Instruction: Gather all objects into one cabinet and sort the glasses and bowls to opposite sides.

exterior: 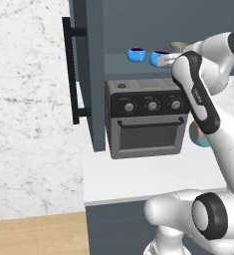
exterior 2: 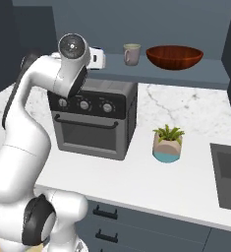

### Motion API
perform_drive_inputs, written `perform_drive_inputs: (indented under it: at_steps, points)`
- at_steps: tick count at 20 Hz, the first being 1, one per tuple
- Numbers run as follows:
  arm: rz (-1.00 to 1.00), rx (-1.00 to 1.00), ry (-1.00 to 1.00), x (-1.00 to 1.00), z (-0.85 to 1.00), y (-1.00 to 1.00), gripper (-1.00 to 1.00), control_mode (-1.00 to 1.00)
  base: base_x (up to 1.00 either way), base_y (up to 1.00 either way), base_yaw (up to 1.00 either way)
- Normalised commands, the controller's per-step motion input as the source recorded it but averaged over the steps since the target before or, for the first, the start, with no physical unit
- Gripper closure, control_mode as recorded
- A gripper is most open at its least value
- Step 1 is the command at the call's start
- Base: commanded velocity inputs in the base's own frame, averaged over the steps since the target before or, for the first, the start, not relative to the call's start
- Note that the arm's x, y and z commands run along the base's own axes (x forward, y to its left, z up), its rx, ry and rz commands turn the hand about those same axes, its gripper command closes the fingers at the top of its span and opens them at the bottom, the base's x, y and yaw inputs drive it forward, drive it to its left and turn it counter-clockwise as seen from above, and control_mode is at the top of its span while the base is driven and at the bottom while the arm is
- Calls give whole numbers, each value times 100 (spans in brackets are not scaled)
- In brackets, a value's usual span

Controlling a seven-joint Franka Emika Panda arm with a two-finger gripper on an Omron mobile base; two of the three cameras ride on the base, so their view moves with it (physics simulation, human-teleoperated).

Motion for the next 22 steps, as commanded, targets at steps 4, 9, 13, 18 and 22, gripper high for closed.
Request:
perform_drive_inputs:
  at_steps: [4, 9, 13, 18, 22]
  points:
    - [0, 0, 0, 73, -5, 0, 100, -100, 0, 0, 0]
    - [0, 0, 0, 65, -15, 0, 100, -100, 0, 0, 0]
    - [0, 0, 0, 59, -20, 0, 100, -100, 0, 0, 0]
    - [0, 0, 0, 55, -13, 0, 100, -100, 0, 0, 0]
    - [0, 0, 0, 48, -17, 0, 100, -100, 0, 0, 0]
